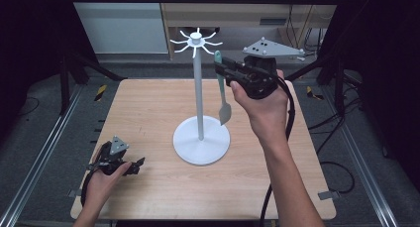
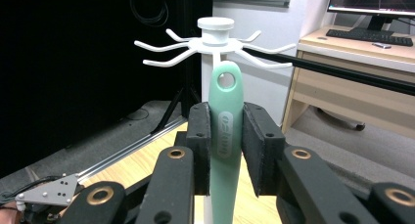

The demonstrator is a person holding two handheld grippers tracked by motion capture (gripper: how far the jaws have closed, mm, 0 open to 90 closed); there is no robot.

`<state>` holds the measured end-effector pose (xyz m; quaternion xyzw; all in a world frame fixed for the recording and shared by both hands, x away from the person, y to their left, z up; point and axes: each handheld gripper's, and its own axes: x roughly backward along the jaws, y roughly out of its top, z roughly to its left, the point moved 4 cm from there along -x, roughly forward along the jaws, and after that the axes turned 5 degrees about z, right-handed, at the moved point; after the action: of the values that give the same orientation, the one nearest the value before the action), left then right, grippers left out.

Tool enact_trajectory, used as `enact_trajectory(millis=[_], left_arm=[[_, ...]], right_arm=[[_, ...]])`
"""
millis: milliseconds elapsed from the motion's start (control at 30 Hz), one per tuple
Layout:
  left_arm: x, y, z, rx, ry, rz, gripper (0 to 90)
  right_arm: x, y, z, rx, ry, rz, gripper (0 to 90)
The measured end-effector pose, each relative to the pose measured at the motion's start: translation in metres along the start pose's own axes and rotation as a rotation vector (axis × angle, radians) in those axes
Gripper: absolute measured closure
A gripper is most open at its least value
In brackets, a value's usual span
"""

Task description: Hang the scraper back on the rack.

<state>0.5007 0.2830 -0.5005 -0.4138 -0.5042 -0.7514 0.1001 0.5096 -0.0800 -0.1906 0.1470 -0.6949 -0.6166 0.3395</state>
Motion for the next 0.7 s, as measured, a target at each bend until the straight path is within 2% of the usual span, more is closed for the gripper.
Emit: enact_trajectory(millis=[433, 700], left_arm=[[0.000, 0.000, -0.001, -0.004, -0.004, 0.005, 4.4], [0.000, 0.000, 0.000, -0.006, -0.005, 0.009, 4.5]], right_arm=[[-0.010, 0.004, 0.001, 0.011, 0.001, 0.035, 74.6], [-0.018, 0.005, -0.001, 0.002, 0.001, 0.044, 74.6]])
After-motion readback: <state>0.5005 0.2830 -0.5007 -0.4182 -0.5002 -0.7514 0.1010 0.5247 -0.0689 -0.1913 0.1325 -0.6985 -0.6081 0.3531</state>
